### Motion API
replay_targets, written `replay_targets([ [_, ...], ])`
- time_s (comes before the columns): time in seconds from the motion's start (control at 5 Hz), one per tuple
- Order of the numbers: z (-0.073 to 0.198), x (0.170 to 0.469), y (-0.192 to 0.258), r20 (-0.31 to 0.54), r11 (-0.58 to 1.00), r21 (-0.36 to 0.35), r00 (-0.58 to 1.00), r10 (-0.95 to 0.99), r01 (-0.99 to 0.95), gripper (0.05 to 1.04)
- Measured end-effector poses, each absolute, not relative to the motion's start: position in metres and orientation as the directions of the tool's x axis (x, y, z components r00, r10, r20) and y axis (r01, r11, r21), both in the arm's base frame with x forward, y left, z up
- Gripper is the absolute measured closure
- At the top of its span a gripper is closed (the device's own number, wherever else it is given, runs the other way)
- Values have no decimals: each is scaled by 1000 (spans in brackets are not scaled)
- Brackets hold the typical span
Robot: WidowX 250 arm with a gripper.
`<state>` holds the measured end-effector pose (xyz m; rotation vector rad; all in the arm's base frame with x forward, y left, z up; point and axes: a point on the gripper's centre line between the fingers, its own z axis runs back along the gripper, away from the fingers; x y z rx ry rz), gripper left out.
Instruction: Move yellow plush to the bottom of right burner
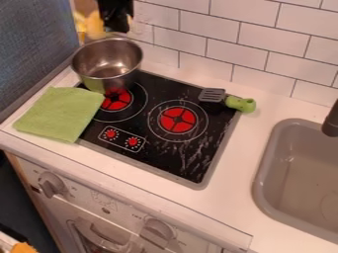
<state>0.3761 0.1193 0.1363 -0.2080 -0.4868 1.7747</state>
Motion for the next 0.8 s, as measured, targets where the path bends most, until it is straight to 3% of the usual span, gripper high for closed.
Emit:
replay_targets([
  [0.2,147,355,91,77,-148,-466,-206,975,-873,758],
  [0.4,141,338,61,75,-79,-462,-128,989,-883,758],
  [0.8,107,306,-7,36,1,-470,-19,999,-883,758],
])
